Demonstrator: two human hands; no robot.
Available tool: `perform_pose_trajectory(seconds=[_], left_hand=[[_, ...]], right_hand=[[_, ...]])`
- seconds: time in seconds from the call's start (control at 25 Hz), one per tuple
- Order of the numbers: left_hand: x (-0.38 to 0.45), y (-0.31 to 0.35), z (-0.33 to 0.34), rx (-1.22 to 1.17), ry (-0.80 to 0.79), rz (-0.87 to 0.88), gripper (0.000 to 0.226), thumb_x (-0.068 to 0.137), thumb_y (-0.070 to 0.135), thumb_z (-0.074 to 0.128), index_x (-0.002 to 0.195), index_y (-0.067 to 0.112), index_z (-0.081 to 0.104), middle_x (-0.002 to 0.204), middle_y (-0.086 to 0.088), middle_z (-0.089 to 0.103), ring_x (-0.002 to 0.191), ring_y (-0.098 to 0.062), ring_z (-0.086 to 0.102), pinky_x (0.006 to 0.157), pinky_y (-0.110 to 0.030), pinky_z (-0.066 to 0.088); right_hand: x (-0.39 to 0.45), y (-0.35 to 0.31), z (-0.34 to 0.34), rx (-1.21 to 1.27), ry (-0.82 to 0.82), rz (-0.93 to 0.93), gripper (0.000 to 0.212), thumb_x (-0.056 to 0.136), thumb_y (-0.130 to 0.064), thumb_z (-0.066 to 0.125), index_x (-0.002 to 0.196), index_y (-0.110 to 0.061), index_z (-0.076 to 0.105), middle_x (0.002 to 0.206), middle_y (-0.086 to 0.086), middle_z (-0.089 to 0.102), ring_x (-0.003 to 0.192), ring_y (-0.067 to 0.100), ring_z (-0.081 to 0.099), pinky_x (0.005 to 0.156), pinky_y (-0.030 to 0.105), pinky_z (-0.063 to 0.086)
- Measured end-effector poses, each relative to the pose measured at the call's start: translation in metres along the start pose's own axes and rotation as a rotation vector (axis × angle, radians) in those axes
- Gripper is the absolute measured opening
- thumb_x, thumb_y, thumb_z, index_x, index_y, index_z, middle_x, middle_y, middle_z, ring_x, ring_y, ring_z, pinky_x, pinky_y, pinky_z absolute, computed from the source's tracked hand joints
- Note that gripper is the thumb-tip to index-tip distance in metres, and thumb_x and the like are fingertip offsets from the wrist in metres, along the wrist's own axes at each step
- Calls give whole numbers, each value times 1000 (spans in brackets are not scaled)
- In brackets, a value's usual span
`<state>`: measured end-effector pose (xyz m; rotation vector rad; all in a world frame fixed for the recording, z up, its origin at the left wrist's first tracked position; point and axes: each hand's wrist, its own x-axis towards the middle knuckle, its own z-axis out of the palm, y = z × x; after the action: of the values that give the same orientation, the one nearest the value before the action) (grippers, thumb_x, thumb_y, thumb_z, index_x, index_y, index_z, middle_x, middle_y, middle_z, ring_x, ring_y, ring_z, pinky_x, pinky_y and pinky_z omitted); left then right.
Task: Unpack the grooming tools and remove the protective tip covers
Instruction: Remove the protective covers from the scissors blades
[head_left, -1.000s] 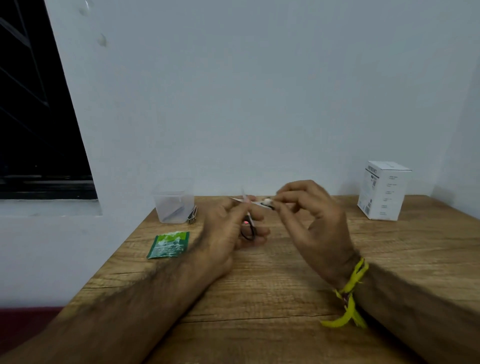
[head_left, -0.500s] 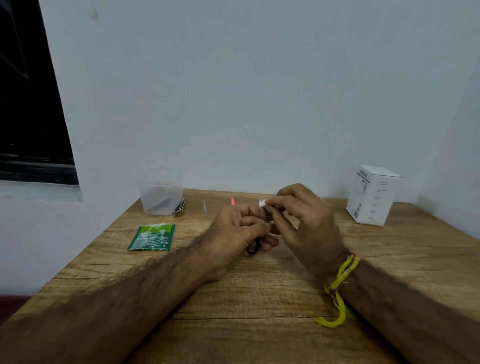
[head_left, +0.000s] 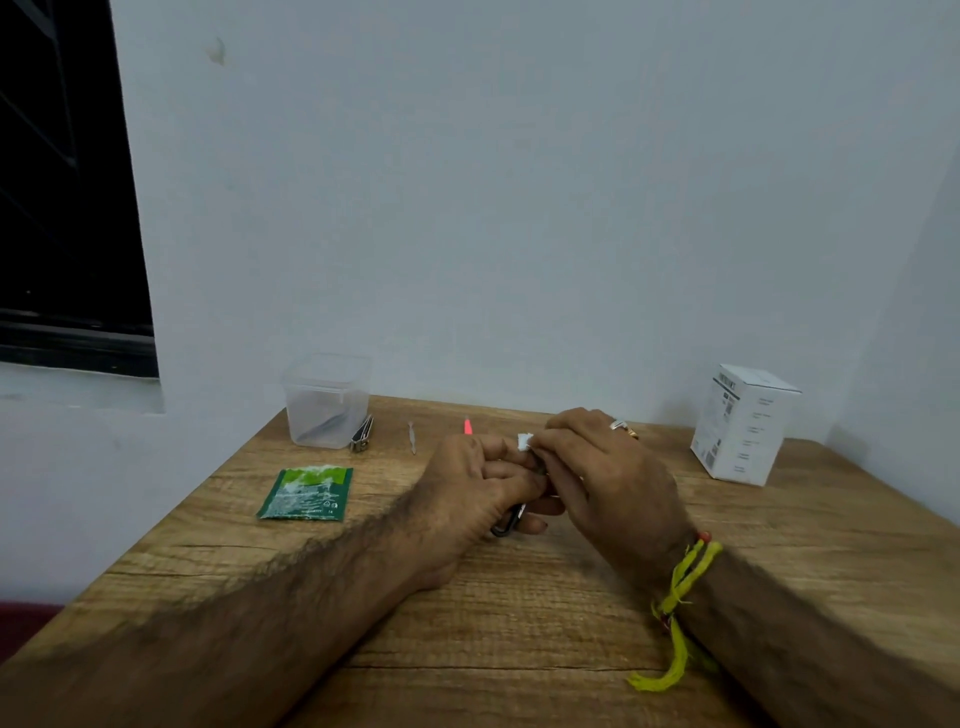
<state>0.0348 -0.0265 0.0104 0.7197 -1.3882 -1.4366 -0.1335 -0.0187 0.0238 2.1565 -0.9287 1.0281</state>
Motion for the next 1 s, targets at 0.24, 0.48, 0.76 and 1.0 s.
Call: perform_pose_trajectory(seconds=[0.24, 0.48, 0.76, 1.0], left_hand=[[-1, 0, 1, 30, -11, -6, 13, 86, -2, 74, 98, -2, 70, 88, -18, 78, 84, -31, 78, 57, -26, 60], [-1, -2, 3, 52, 1, -25, 16, 85, -6, 73, 99, -4, 68, 87, -20, 78, 85, -31, 78, 55, -27, 59], [1, -2, 0, 21, 15, -36, 15, 85, -3, 74, 99, -2, 69, 90, -20, 78, 89, -30, 77, 57, -27, 59], [2, -4, 1, 45, -2, -47, 17, 84, -5, 75, 99, -2, 66, 89, -18, 78, 86, -30, 78, 57, -28, 60]], right_hand=[[-1, 0, -2, 37, 2, 12, 17, 95, -15, 56, 98, -7, 72, 97, 7, 68, 81, 27, 66, 67, 44, 56], [-3, 2, 0, 63, -21, 31, 11, 93, -11, 63, 97, -7, 72, 97, 7, 68, 79, 29, 66, 67, 44, 55], [-5, 5, -6, 80, -60, -7, 10, 90, -10, 65, 95, -9, 74, 97, 5, 69, 79, 27, 66, 65, 41, 55], [-2, 3, -8, 44, -54, -2, 18, 95, -17, 57, 94, -9, 73, 96, 6, 68, 81, 27, 66, 68, 42, 55]])
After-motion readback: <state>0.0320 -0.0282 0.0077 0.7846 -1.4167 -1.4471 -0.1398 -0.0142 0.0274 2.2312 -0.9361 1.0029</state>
